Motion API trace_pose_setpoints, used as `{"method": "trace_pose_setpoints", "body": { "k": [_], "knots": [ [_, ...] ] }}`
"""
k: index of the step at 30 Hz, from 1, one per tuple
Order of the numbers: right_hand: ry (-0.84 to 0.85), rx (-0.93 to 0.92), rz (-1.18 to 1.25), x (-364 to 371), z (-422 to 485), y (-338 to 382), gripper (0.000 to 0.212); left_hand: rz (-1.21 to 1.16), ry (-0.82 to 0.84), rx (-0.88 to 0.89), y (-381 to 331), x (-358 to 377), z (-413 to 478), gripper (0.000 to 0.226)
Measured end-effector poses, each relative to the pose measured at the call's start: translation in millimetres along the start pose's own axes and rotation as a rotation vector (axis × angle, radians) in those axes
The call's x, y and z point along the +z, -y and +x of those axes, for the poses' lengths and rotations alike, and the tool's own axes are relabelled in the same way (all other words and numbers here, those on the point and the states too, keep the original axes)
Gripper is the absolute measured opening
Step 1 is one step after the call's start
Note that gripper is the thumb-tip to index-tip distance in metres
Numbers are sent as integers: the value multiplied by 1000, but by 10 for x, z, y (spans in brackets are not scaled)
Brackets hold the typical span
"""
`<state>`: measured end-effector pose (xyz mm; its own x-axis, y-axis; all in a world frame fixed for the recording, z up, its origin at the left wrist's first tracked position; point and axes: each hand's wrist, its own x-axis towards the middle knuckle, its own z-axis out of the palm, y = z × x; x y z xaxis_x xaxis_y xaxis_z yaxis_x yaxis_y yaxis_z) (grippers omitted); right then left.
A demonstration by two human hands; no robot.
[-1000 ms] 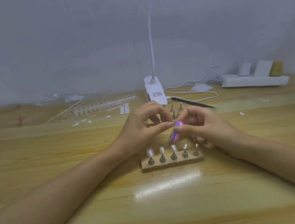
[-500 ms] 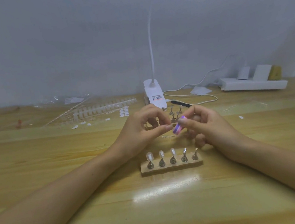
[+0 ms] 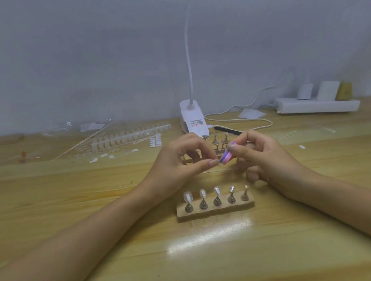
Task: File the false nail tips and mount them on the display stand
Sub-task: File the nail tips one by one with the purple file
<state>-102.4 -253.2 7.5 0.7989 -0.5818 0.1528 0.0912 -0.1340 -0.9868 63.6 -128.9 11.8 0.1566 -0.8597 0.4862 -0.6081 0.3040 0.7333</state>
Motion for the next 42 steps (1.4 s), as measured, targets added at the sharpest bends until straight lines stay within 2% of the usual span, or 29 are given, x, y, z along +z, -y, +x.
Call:
{"method": "trace_pose_setpoints", "body": {
  "k": [5, 9, 12, 16, 20, 24, 30, 42],
  "knots": [
    [52, 11, -21, 6, -4, 6, 35, 3, 26, 14, -10, 9, -13, 5],
    [47, -1, -9, 1, -2, 2, 40, -8, -47, -1, 0, -2, -7, 5],
    [144, -43, -96, 28, -38, 19, 34, -3, -39, -1, 10, 0, -3, 7],
    [29, -17, -24, 15, -23, 16, 36, -19, -33, 3, 12, -4, -2, 7],
    [137, -37, -112, 41, -45, 21, 31, -7, -37, 34, 1, -2, -5, 7],
    [-13, -3, -3, 13, -16, 21, 36, -7, -32, 50, -4, -7, -8, 5],
    [37, -4, 6, 14, -17, 29, 42, -15, -40, 36, -12, 0, -17, 5],
    [107, -18, 28, -23, -16, 29, 23, -16, -33, 17, -16, -2, -31, 8]
  ]
}}
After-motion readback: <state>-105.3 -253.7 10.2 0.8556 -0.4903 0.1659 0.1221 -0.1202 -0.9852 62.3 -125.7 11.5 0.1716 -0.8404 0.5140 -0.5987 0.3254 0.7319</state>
